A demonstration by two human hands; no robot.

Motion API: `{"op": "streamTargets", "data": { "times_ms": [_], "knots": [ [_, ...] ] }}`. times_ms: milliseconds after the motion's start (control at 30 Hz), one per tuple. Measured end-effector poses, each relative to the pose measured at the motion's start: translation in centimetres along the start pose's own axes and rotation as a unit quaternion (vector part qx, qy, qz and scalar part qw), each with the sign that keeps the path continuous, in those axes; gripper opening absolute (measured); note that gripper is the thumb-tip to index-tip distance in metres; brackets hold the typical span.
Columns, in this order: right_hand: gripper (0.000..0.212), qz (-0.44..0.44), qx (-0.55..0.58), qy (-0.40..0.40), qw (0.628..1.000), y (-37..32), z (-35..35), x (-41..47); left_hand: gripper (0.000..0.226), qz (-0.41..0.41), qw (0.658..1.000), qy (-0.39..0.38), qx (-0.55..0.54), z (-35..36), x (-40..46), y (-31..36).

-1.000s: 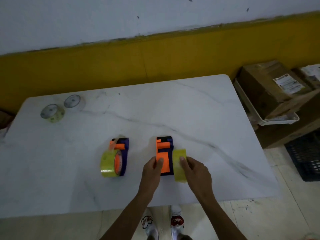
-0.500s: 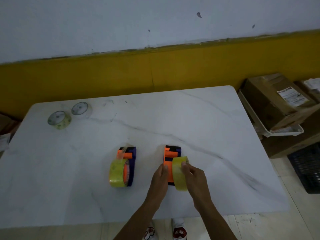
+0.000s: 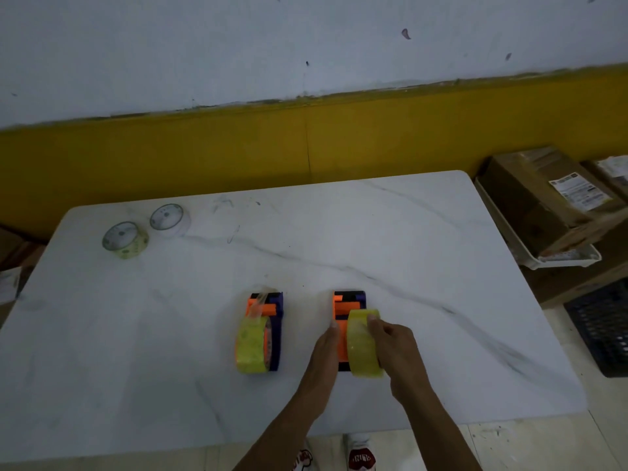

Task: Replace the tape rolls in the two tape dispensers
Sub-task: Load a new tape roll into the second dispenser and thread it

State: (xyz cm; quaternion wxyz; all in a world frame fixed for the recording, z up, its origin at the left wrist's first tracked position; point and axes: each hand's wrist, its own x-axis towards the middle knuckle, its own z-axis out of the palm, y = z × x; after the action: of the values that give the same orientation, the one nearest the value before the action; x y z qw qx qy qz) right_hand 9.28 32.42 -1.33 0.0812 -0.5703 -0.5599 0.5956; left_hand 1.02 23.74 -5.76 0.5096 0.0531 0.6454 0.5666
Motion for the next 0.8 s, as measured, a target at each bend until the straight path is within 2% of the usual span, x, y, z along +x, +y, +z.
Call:
{"op": "streamTargets", "data": {
  "times_ms": [133,200,300,333,433,500,533,600,700,800],
  "knots": [
    [0.043,0.055,0.049,-0.054,0.996,-0.1,0.9,0.1,0.042,-0.036,0.999,-0.013,0.0,0.2,-0.9,0.1],
    [0.043,0.06,0.045,-0.057,0.996,-0.4,1.9,-0.4,0.045,-0.041,0.999,-0.023,-0.007,0.2,-1.1,0.2],
    [0.039,0.002,-0.003,-0.04,0.999,-0.7,2.9,-1.6,0.053,-0.03,0.998,-0.023,-0.04,0.2,-1.1,0.6],
    [0.044,-0.036,0.001,-0.047,0.998,-0.4,2.8,-2.0,0.059,-0.028,0.998,-0.028,-0.052,0.0,-1.0,0.7],
    [0.03,-0.206,-0.028,-0.059,0.976,1.5,1.9,-2.8,0.067,-0.034,0.996,-0.043,-0.071,-0.8,-0.7,1.1],
    [0.026,-0.268,-0.106,0.011,0.957,2.9,1.0,-2.6,0.066,-0.033,0.996,-0.057,-0.061,-1.0,-0.7,1.2],
    [0.019,-0.283,-0.118,0.052,0.95,3.0,0.6,-2.4,0.066,-0.032,0.996,-0.061,-0.051,-1.0,-0.8,1.3],
    [0.009,-0.294,-0.102,0.071,0.948,2.5,-0.2,-2.1,0.063,-0.024,0.997,-0.062,-0.039,-1.0,-1.0,1.4],
    [0.013,-0.279,-0.043,0.012,0.959,0.6,-0.9,-1.7,0.043,-0.004,0.996,-0.086,0.022,-1.1,-1.2,1.3],
    [0.015,-0.287,-0.025,0.011,0.958,-2.6,-1.3,-0.4,0.029,0.011,0.992,-0.087,0.088,-0.8,-1.6,1.3]
  ]
}}
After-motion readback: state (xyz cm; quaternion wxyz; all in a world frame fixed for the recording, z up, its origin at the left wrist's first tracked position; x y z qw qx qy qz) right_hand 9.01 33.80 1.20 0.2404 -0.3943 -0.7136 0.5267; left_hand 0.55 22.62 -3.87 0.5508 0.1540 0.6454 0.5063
